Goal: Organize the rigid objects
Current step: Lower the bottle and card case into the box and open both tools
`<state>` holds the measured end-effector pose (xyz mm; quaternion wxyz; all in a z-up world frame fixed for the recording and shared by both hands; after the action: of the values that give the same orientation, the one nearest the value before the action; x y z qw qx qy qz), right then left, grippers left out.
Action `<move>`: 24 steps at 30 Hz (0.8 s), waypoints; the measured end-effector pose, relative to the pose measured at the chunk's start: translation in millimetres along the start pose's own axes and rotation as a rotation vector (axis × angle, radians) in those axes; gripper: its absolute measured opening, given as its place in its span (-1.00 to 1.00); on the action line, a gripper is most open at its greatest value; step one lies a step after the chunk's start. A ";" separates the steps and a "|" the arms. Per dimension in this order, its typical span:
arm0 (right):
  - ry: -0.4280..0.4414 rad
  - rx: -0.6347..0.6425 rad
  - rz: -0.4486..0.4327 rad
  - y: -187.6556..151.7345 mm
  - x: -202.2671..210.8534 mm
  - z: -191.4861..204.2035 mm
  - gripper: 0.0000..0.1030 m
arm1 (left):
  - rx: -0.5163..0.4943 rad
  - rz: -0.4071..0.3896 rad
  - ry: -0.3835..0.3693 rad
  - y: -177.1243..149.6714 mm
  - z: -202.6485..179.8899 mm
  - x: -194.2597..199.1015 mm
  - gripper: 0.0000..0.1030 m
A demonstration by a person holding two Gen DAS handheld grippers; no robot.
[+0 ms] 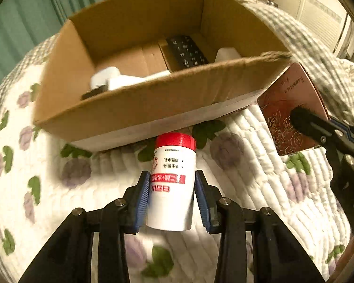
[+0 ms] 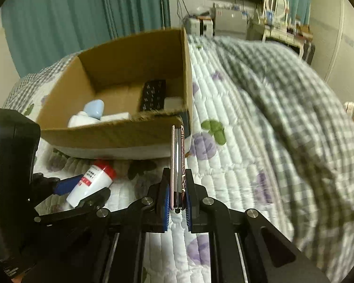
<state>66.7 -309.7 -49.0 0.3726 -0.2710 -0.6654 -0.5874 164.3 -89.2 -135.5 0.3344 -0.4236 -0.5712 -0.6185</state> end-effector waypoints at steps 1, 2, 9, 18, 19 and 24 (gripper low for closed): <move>-0.002 0.008 -0.011 1.0 8.6 2.4 -0.82 | 0.003 -0.011 -0.001 -2.1 0.8 7.8 -0.28; -0.004 0.016 -0.016 1.9 14.8 4.2 -0.82 | 0.009 -0.026 0.000 -3.2 2.7 16.5 -0.29; -0.015 0.060 -0.099 16.6 72.5 14.7 -0.82 | 0.047 -0.193 -0.012 14.7 10.3 100.7 -0.29; 0.052 0.120 -0.208 73.0 124.2 32.3 -0.82 | 0.076 -0.358 -0.011 60.7 25.9 163.1 -0.29; 0.056 0.128 -0.220 82.1 126.9 33.6 -0.82 | 0.078 -0.365 -0.009 65.5 27.8 163.5 -0.29; 0.081 0.147 -0.260 124.4 122.3 33.5 -0.82 | 0.081 -0.379 0.018 100.9 34.7 154.4 -0.29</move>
<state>89.7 -265.9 121.7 0.3388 -0.1308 -0.7206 -0.5907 195.3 -56.5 46.7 0.2338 -0.2891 -0.6623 -0.6505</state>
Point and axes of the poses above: each gripper's, at about its wrist camera, not at the fingertips, and x roughly against the way its jaws point, z to its left, y to its top, the point moved 3 cm from there along -x, roughly the way its jaws point, and after that the axes turned 7 degrees about x, right-handed, at the moved point
